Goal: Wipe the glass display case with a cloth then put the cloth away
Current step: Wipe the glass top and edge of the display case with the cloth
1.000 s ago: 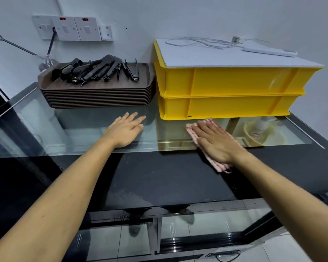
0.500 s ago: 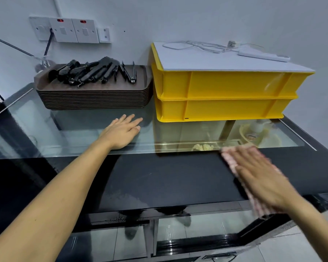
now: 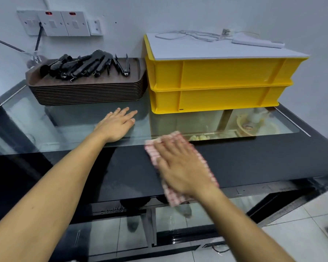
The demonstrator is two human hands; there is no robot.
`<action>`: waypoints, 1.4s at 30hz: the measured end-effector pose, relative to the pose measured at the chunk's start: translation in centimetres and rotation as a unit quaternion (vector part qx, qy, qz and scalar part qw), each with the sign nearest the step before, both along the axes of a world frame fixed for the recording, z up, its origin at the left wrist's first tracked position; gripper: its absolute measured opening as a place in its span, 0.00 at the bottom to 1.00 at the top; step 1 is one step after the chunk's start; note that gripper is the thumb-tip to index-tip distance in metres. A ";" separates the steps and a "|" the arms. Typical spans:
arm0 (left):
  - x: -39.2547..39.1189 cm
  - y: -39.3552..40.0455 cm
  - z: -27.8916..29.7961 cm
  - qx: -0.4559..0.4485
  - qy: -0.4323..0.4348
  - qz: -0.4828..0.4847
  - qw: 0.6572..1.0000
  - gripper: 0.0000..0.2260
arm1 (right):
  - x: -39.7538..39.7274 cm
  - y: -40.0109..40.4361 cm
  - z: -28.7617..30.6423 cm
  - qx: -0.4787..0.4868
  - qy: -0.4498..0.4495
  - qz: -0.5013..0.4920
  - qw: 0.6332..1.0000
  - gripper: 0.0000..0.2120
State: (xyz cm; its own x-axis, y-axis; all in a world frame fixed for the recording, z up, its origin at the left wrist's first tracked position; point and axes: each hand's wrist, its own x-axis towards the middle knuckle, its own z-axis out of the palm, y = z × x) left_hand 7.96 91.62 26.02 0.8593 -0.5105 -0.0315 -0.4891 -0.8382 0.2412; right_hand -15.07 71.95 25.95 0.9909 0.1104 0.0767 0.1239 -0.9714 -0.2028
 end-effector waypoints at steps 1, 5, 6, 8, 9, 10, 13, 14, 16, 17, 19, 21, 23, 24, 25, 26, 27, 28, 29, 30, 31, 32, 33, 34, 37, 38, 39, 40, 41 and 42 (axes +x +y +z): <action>0.0 0.0 0.0 0.000 -0.001 0.000 1.000 0.24 | -0.1 -3.2 -0.3 -0.045 -0.014 -0.027 0.998 0.33; 0.0 -0.1 -0.1 0.000 -0.003 0.003 1.000 0.24 | 0.0 -16.7 0.3 -0.042 0.043 -0.255 0.965 0.38; -0.1 -0.1 -0.1 0.000 -0.004 0.003 1.000 0.24 | 0.3 -18.0 0.7 0.004 0.054 -0.308 0.950 0.36; -0.3 -0.1 -0.1 -0.005 -0.006 0.007 1.000 0.25 | 2.2 -17.6 1.0 0.039 0.046 -0.384 0.921 0.32; -0.3 -0.1 0.0 -0.009 -0.008 0.014 1.000 0.25 | 3.9 -16.4 0.9 0.039 0.044 -0.406 0.912 0.32; -0.4 -0.1 0.0 -0.014 -0.010 0.020 1.000 0.26 | 5.6 -14.6 0.9 0.041 0.040 -0.411 0.910 0.32; -0.5 0.4 0.3 -0.020 -0.001 0.022 1.000 0.27 | 10.1 -6.8 0.7 0.041 0.035 -0.358 0.932 0.32; -0.4 0.5 0.3 -0.023 0.003 0.021 1.000 0.26 | 11.1 -3.9 0.7 0.034 0.038 -0.342 0.938 0.32; 0.0 1.4 0.4 -0.025 0.011 0.019 0.999 0.25 | 11.9 1.8 0.7 0.014 0.043 -0.276 0.960 0.33; 0.2 1.9 0.4 -0.025 0.015 0.016 0.999 0.25 | 11.5 4.3 0.8 0.011 0.050 -0.217 0.975 0.32; 0.6 2.8 0.2 -0.020 0.014 0.014 1.000 0.24 | 9.2 7.0 0.8 -0.005 0.058 -0.086 0.995 0.31; 0.9 3.2 0.2 -0.012 0.008 0.005 1.000 0.24 | 5.5 6.9 0.8 -0.014 0.041 0.016 0.999 0.29; 0.8 3.2 0.3 -0.020 0.013 -0.001 1.000 0.25 | 1.6 4.9 1.0 -0.015 0.040 0.075 0.996 0.28; 0.8 3.2 0.2 -0.022 0.006 0.003 1.000 0.25 | 0.6 3.4 1.0 -0.022 0.033 0.075 0.996 0.28; 0.8 3.2 0.2 -0.024 0.000 0.014 1.000 0.26 | 0.5 1.6 1.0 -0.033 0.036 0.052 0.997 0.29; 0.7 3.3 0.1 -0.028 -0.001 0.030 0.999 0.27 | 1.2 -0.1 1.0 -0.043 0.048 0.019 0.998 0.30; 0.6 3.3 0.0 -0.029 0.001 0.042 0.999 0.28 | 2.6 -1.3 1.0 -0.044 0.060 -0.018 0.997 0.30; 0.6 3.2 -0.1 -0.025 -0.001 0.050 0.998 0.28 | 4.5 -1.7 0.9 -0.040 0.064 -0.052 0.996 0.29; 0.5 3.0 -0.3 -0.020 -0.003 0.053 0.998 0.28 | 6.5 -1.1 1.0 -0.032 0.062 -0.076 0.995 0.28; 0.5 3.0 -0.3 -0.018 -0.003 0.051 0.999 0.28 | 8.1 0.2 1.0 -0.028 0.061 -0.086 0.994 0.28; 0.5 3.0 -0.1 -0.019 0.002 0.044 0.999 0.28 | 9.3 1.9 0.8 -0.026 0.058 -0.080 0.995 0.29; 0.5 3.3 0.0 -0.020 0.006 0.035 0.999 0.27 | 9.6 3.8 0.7 -0.029 0.052 -0.053 0.997 0.30; 0.8 3.8 0.2 -0.019 0.009 0.025 0.999 0.26 | 8.8 5.7 0.7 -0.036 0.043 -0.007 0.998 0.31; 1.1 4.5 0.2 -0.018 0.011 0.013 1.000 0.25 | 7.0 7.5 0.8 -0.042 0.037 0.055 0.997 0.32; 2.0 6.4 0.2 -0.017 0.012 -0.004 1.000 0.23 | 0.9 10.1 1.2 -0.007 0.040 0.192 0.981 0.27; 2.0 6.7 0.2 -0.018 0.010 -0.005 1.000 0.23 | 0.6 9.8 1.4 0.003 0.049 0.203 0.978 0.27; 2.0 6.8 0.1 -0.020 0.008 -0.001 1.000 0.23 | 1.7 9.2 1.5 -0.005 0.050 0.200 0.978 0.26; 1.9 6.7 0.0 -0.022 0.004 0.006 1.000 0.23 | 3.7 8.7 1.6 -0.020 0.042 0.182 0.982 0.27; 1.9 6.5 -0.1 -0.023 0.000 0.014 1.000 0.24 | 6.5 8.3 1.6 -0.026 0.042 0.152 0.987 0.27; 2.0 6.3 -0.2 -0.027 0.000 0.024 0.999 0.24 | 9.4 7.9 1.7 -0.023 0.054 0.113 0.992 0.27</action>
